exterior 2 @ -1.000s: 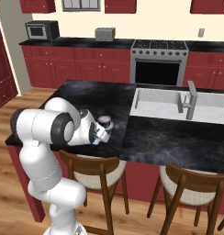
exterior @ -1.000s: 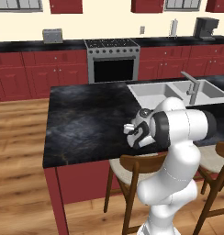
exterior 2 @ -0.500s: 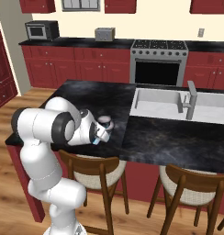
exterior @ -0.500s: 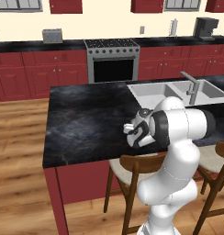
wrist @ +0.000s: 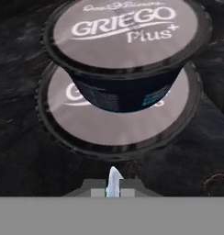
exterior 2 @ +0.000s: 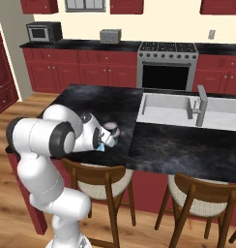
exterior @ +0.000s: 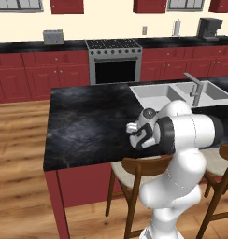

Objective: Stack the yogurt containers by placing the smaller containers on top of the larger containers.

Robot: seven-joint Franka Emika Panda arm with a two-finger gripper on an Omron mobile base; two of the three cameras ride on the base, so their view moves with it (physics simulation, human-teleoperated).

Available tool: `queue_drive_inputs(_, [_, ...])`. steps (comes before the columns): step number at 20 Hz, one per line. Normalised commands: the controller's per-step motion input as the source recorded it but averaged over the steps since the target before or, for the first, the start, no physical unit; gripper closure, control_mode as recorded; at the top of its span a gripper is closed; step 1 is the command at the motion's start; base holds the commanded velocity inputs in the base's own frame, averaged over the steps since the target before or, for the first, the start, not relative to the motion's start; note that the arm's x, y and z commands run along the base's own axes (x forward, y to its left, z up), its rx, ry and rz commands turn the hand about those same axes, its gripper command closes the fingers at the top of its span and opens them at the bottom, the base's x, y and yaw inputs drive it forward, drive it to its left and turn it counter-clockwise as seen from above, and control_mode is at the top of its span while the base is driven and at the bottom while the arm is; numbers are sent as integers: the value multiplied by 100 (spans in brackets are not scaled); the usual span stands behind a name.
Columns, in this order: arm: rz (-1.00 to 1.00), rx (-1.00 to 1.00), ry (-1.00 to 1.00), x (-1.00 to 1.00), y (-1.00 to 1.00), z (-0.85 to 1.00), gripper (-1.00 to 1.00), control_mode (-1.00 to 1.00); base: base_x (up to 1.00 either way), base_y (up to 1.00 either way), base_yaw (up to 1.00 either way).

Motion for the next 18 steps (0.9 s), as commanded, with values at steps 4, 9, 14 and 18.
queue_drive_inputs(4, [0,0,-3,-33,0,19,100,-100,0,0,0])
queue_drive_inputs(9, [0,0,-2,-41,0,16,100,-100,0,0,0])
queue_drive_inputs(14, [1,-1,-11,-27,0,38,100,-100,0,0,0])
queue_drive_inputs(18, [7,-4,-14,-11,0,41,100,-100,0,0,0])
